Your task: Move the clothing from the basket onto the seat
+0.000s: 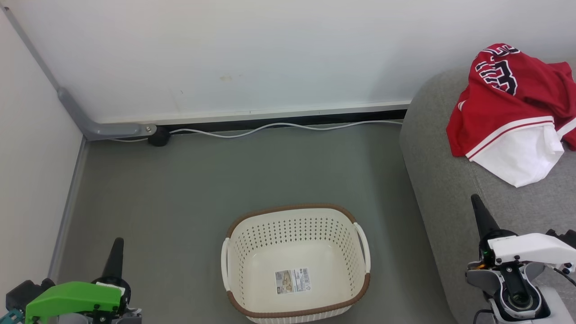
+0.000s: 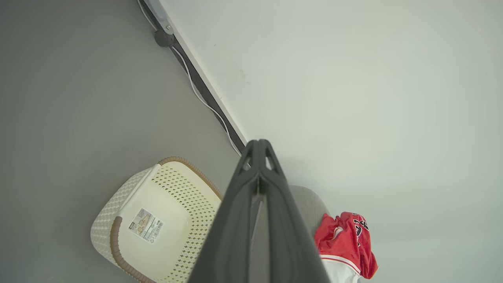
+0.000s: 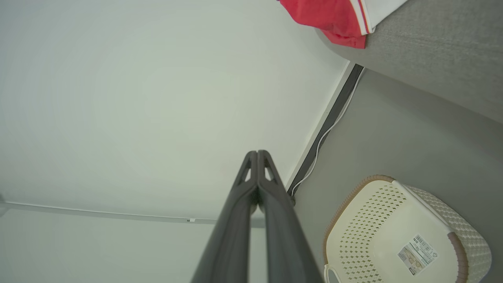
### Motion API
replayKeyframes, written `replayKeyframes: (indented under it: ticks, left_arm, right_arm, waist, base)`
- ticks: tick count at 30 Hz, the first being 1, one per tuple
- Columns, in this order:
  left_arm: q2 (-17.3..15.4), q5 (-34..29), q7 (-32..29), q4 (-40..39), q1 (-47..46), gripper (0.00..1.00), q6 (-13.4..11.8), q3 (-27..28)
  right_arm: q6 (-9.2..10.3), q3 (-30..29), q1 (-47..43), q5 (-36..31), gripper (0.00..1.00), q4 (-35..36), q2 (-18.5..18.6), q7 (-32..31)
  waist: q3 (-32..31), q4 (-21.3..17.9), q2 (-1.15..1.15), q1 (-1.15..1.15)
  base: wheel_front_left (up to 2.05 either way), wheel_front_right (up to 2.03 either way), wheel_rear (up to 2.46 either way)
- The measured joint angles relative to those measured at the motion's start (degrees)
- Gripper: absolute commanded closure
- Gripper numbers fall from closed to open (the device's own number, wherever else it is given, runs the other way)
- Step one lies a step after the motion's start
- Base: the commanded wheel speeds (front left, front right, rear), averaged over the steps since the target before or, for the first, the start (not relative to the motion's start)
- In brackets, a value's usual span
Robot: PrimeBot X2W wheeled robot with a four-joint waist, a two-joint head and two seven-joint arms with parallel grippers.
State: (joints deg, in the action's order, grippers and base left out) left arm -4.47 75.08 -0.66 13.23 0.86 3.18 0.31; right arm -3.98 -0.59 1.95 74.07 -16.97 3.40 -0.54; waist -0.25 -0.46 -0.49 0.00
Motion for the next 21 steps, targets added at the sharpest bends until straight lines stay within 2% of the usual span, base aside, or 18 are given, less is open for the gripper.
replayKeyframes:
  ticks: [21]
  left_arm:
    - [1.6,14.1,-3.9,2.1,-3.0,1.00,3.0,2.8]
  right_arm:
    - [-2.25,-5.0,1.2,15.2,1.00,0.5,-0.3,-3.8]
  waist:
    - [0.3,0.4,0.00,0.00]
  base:
    - [0.00,0.00,0.00]
